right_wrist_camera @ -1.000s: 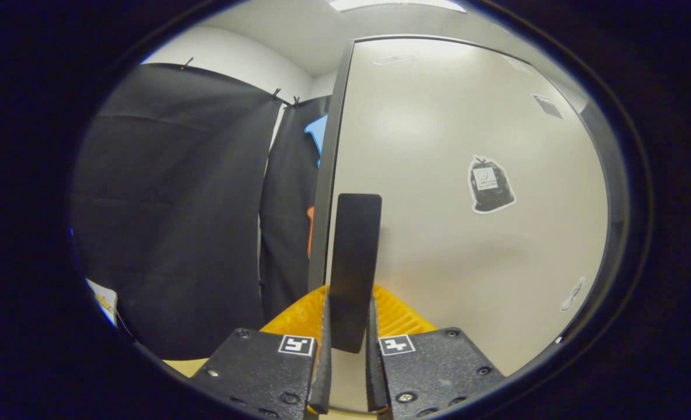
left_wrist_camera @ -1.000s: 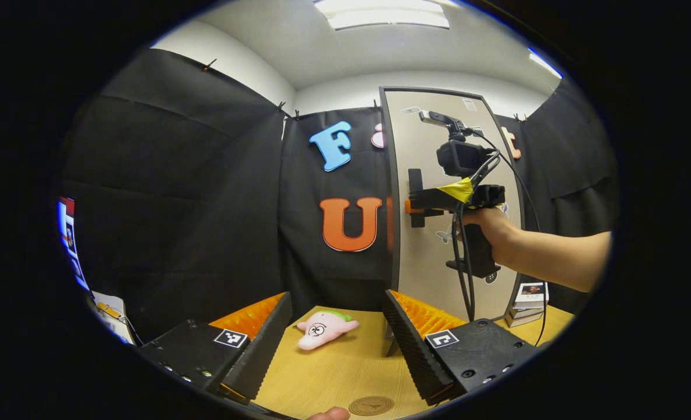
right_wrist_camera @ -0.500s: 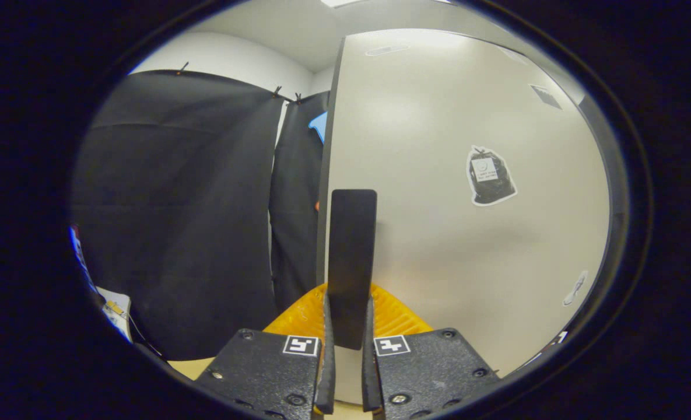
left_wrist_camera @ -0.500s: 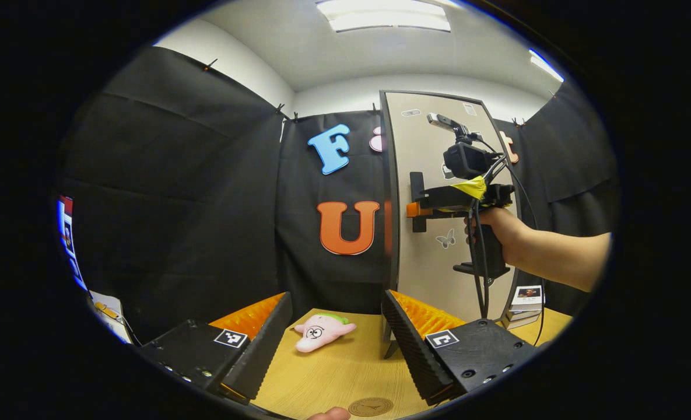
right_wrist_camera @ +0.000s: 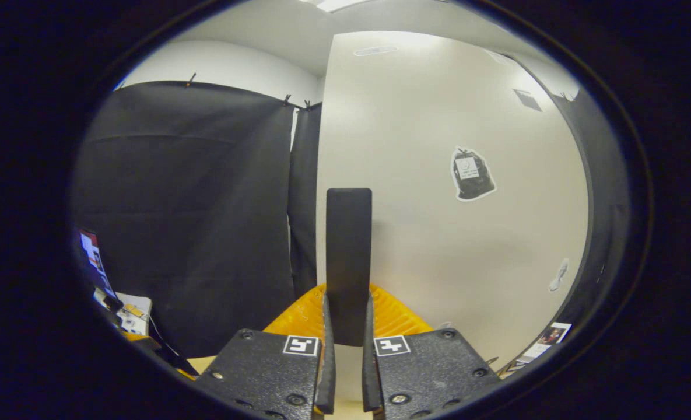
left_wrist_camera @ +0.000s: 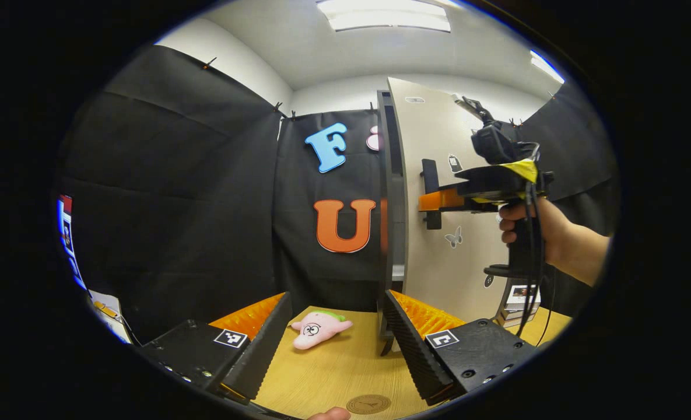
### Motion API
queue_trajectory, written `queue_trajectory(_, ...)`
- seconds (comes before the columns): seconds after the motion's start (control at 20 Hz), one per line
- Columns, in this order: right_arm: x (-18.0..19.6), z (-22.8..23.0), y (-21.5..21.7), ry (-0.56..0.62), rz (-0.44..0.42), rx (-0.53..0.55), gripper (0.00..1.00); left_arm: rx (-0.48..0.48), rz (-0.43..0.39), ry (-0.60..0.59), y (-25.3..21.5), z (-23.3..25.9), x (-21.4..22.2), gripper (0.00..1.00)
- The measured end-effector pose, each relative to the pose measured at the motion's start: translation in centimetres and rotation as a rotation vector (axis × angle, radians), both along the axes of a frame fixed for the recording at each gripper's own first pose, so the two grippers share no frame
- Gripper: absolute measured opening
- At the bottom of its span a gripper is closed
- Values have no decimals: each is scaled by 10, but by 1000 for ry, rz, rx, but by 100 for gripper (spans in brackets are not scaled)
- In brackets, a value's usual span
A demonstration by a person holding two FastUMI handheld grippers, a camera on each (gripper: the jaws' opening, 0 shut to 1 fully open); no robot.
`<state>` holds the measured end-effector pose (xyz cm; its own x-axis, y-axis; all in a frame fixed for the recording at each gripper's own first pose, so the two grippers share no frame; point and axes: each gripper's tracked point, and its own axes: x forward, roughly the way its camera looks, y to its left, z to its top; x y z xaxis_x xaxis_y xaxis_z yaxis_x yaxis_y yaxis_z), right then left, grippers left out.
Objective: Open the cabinet door with the right hand, grasp the bottle in the cabinet with the left hand and place it on the coaster, then close the cabinet door with the right hand.
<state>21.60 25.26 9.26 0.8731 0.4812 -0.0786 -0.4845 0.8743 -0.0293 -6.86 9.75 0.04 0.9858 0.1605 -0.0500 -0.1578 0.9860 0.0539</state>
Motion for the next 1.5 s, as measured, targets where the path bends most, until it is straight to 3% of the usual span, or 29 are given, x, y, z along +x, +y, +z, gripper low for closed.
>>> queue_trajectory(0.9, -40, 5, -36, 13, 33, -2, 21, -10, -108, 2, -45, -6, 5, 95)
queue_trajectory(1.25, -54, 8, -58, 1, -6, 26, 22, -23, -148, 7, -64, -7, 10, 95)
queue_trajectory(1.5, -55, 8, -78, -10, -103, 20, 21, -37, -183, 28, -78, -15, 16, 95)
